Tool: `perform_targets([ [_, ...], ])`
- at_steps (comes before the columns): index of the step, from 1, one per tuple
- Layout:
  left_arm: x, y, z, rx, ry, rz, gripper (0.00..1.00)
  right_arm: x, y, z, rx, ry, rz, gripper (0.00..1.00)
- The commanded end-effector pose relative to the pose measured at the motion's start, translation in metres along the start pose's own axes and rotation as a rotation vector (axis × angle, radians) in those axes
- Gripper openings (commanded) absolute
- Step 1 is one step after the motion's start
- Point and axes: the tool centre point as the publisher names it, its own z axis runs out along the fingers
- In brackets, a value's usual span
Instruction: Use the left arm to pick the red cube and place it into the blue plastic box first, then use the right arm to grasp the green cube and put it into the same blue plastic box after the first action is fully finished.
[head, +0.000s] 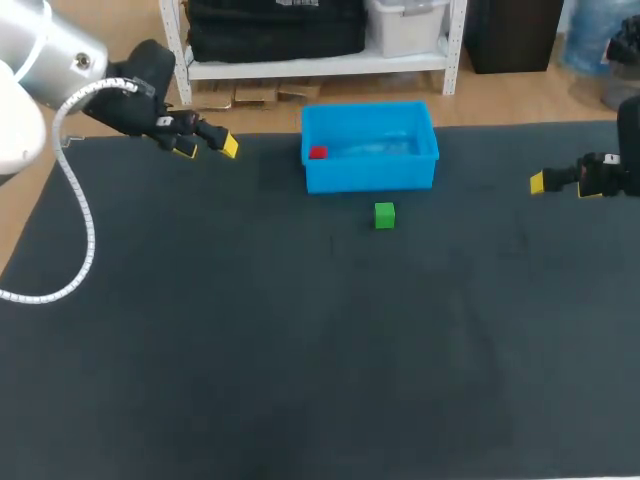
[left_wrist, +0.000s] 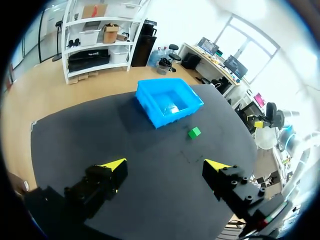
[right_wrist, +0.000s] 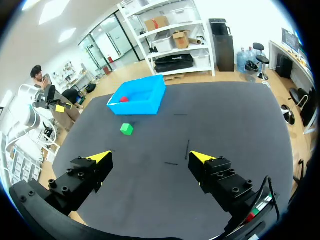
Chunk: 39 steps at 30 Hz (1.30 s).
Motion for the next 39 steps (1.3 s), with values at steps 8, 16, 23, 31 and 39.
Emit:
perform_targets([
  [8,0.001,0.000,0.000,0.002,-0.004,0.002,1.00,-0.003,0.004,0.002,-0.013,-0.002,-0.031,1.00],
  [16,0.001,0.000,0.000,0.002,-0.004,0.002,1.00,-0.008,0.012,0.009,-0.020,0.010,-0.062,1.00],
  [23,0.001,0.000,0.000,0.002,-0.004,0.002,1.00,-0.006,0.023,0.017,-0.015,0.047,-0.095,1.00],
  [31,0.001,0.000,0.000,0.002,-0.004,0.002,1.00,-0.008,0.038,0.028,0.001,0.107,-0.115,1.00],
  [39,0.001,0.000,0.000,0.002,-0.004,0.002,1.00,-0.007,0.052,0.040,0.030,0.183,-0.121,1.00],
])
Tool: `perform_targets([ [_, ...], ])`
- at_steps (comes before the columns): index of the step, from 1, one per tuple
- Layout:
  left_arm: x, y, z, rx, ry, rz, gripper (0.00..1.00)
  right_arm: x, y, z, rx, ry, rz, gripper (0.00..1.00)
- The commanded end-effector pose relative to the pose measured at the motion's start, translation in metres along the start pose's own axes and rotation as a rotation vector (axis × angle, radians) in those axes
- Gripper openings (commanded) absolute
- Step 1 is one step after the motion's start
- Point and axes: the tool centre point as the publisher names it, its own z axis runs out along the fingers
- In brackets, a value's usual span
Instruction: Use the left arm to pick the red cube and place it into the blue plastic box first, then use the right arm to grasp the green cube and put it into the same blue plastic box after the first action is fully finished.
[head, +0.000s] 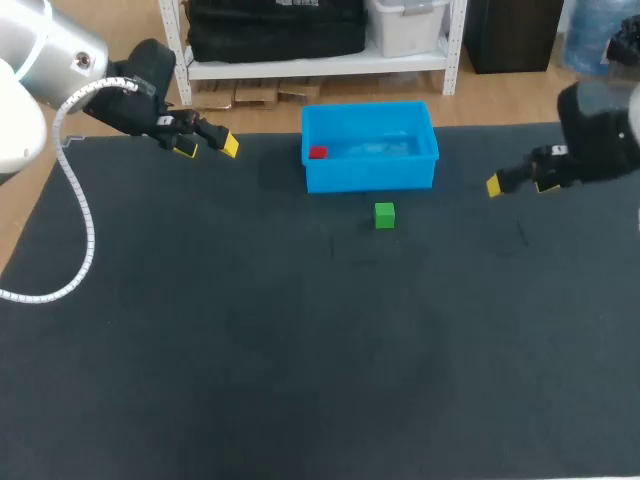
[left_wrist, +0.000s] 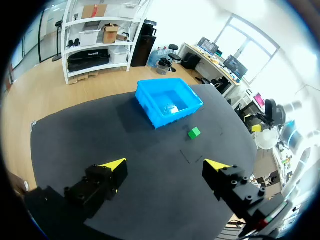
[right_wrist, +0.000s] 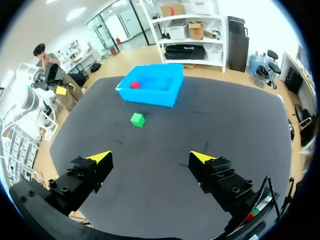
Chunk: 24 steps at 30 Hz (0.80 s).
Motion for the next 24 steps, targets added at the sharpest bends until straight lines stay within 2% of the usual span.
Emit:
perform_targets([
  [1,0.001,0.001,0.000,0.003,-0.004,0.002,1.00,-0.006,0.011,0.007,0.031,0.033,-0.001,1.00],
  [13,0.001,0.001,0.000,0.003,-0.004,0.002,1.00,-0.012,0.025,0.027,0.080,0.072,0.009,1.00],
  [24,0.001,0.001,0.000,0.003,-0.004,0.002,1.00,-0.013,0.022,0.039,0.117,0.109,0.035,1.00],
])
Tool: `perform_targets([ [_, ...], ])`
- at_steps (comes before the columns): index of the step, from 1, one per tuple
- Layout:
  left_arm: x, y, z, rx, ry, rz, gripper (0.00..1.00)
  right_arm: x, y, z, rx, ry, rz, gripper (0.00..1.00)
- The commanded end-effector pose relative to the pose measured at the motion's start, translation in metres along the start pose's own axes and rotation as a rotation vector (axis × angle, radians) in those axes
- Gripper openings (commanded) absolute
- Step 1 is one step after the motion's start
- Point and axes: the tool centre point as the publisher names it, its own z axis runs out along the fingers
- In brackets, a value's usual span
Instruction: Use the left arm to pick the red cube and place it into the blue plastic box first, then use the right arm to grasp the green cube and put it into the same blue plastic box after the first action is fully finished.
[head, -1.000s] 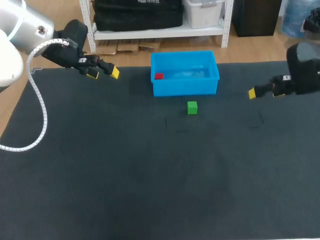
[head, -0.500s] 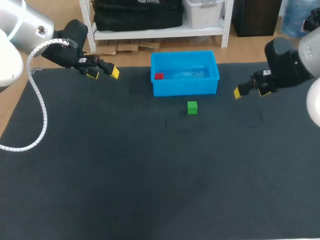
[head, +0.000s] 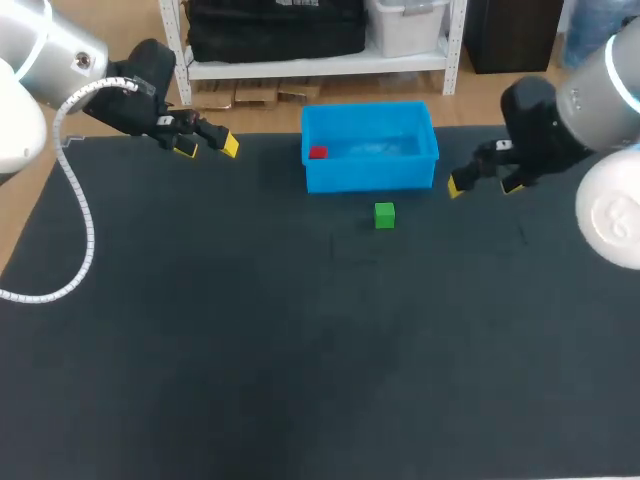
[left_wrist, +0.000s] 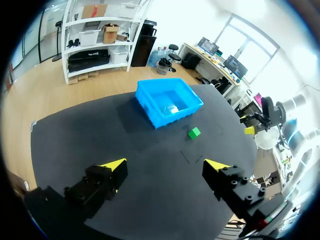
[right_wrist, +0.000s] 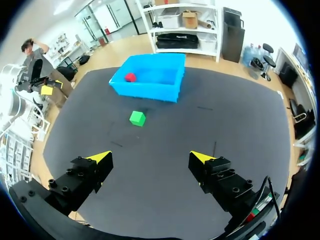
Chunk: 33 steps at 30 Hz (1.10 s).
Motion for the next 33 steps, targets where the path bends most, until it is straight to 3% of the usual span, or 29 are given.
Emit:
perform_targets([
  [1,0.001,0.000,0.000,0.003,-0.004,0.002,1.00,-0.001,-0.002,0.003,0.028,0.019,-0.012,1.00],
  [15,0.001,0.000,0.000,0.003,-0.004,0.002,1.00,-0.009,-0.016,0.000,0.050,0.032,-0.021,1.00],
  [33,0.001,0.000,0.000,0.003,-0.004,0.002,1.00,-0.023,0.031,0.025,0.090,0.074,0.015,1.00],
])
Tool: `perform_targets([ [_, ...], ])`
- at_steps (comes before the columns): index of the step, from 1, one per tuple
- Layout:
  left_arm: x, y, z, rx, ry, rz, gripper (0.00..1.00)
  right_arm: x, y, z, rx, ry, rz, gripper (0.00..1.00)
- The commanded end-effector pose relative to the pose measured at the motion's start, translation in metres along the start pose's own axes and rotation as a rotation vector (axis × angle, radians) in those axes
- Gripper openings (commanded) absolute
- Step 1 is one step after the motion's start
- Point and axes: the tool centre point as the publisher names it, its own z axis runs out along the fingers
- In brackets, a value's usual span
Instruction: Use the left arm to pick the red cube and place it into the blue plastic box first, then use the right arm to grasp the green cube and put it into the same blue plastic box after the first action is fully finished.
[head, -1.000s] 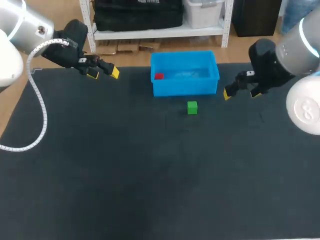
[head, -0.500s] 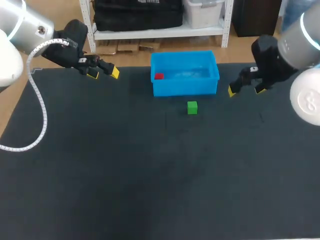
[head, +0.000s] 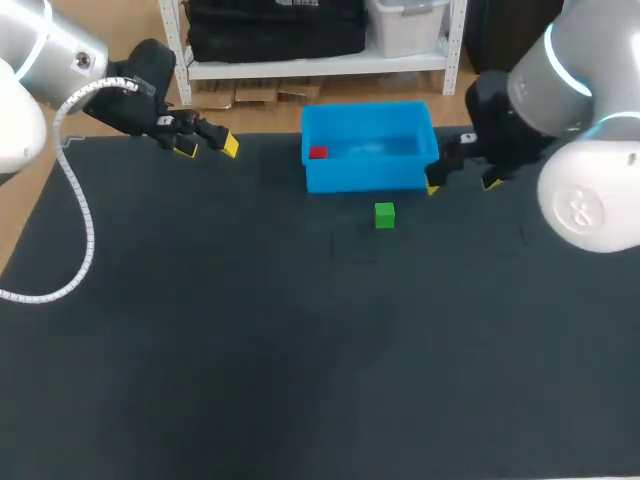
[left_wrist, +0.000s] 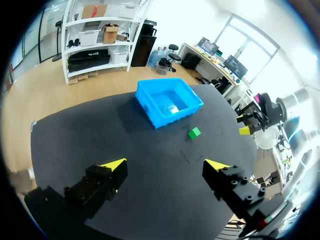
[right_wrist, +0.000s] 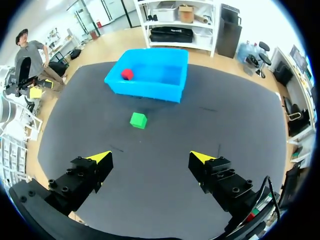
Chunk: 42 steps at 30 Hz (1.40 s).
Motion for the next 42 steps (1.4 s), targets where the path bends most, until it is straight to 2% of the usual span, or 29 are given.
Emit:
perform_targets([
  [1,0.001,0.000,0.000,0.003,-0.004,0.002,1.00,-0.008,0.011,0.006,0.013,0.009,0.003,1.00],
  [10,0.001,0.000,0.000,0.003,-0.004,0.002,1.00,-0.014,0.025,0.019,0.017,0.028,0.000,1.00],
  [27,0.001,0.000,0.000,0.003,-0.004,0.002,1.00,-0.020,0.035,0.053,0.048,0.101,-0.041,1.00],
  [42,0.001,0.000,0.000,0.003,-0.004,0.002,1.00,-0.027,0.043,0.078,0.055,0.130,-0.058,1.00],
])
